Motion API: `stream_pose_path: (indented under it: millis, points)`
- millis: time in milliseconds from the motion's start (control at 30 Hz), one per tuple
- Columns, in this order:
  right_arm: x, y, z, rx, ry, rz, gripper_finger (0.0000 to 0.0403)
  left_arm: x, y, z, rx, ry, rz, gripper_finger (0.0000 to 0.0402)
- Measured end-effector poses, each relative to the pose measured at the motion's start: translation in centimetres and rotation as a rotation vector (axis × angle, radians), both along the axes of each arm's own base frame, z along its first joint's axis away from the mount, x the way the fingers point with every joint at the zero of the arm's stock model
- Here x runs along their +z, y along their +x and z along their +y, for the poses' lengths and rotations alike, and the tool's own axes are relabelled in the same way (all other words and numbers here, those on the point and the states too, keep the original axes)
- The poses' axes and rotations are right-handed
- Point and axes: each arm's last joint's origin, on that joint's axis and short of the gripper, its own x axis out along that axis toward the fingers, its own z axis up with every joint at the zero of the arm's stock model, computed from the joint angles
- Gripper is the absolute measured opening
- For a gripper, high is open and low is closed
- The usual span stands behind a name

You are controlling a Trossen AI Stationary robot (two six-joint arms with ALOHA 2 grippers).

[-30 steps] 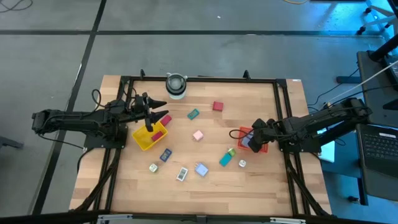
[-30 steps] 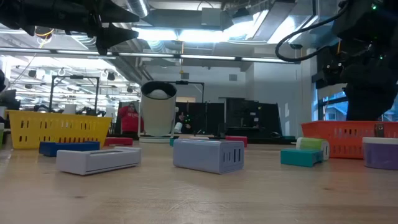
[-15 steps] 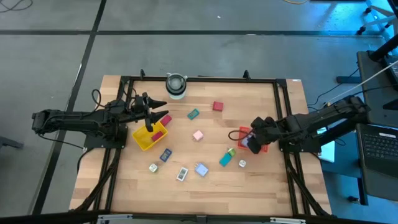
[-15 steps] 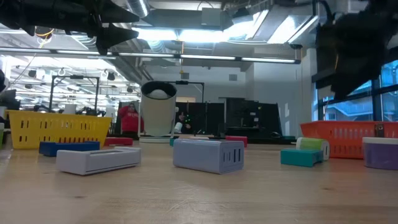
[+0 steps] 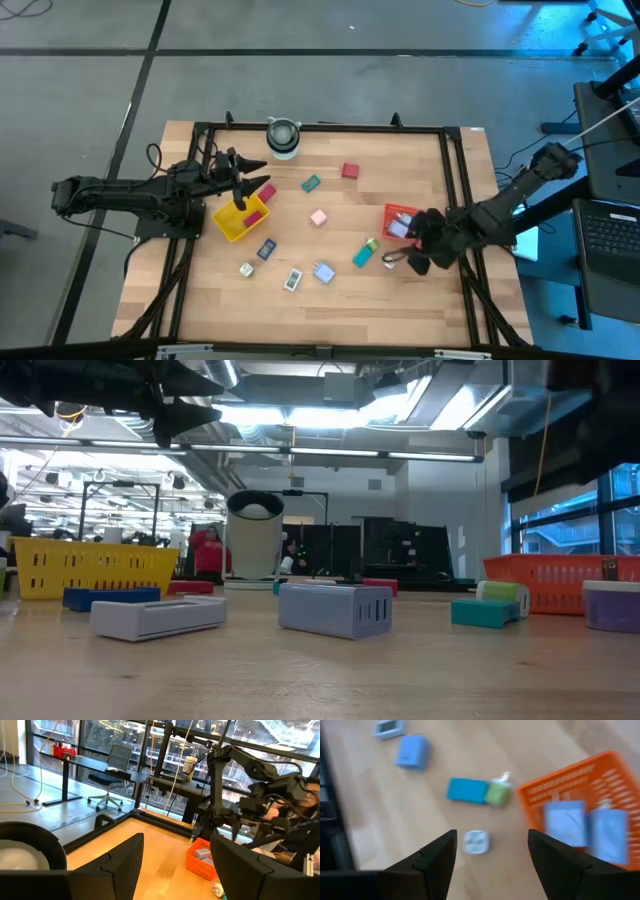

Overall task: Pick & Place Office items
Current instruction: Put the purple charger adapter into the orange basket

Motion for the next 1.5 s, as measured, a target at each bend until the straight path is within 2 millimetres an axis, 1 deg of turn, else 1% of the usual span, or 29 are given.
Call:
stream_pose_path:
  millis: [100,200,367,500,700,933,1233,1367,1500]
  points:
    - [-0.1,-0.5,1.1,-0.013,0.017,-0.026,0.0244,0.0,0.0,0.0,-0.001,-0.009,-0.003,0.0226]
    - [-0.8,-0.6,2.0,-0.021,0.017,-0.002,0.0244,0.0,0.0,0.0,0.001,-0.01,-0.003,0.0226]
    - [-2.8,0.3,3.4,-0.01,-0.011,0.087,0.0244,0.0,0.0,0.0,0.002,-0.011,-0.004,0.0226]
    - [-3.6,1.0,4.1,-0.014,-0.017,0.075,0.0244,0.0,0.0,0.0,0.004,-0.011,-0.004,0.0226]
    - [-4.0,1.5,4.5,-0.041,-0.005,0.05,0.0244,0.0,0.0,0.0,0.002,-0.011,-0.003,0.0226]
    - [-5.7,2.1,5.0,-0.051,-0.055,0.101,0.0244,0.0,0.0,0.0,0.001,-0.011,-0.002,0.0226]
    - [-7.4,3.0,4.8,-0.077,-0.092,0.175,0.0244,0.0,0.0,0.0,-0.008,-0.005,0.002,0.0226]
    - [-7.8,3.2,4.9,-0.074,-0.086,0.203,0.0244,0.0,0.0,-0.1,-0.03,-0.004,0.003,0.0226]
    - [-7.9,3.4,5.0,-0.072,-0.07,0.186,0.0244,-0.1,0.0,-0.1,-0.031,-0.004,0.006,0.0226]
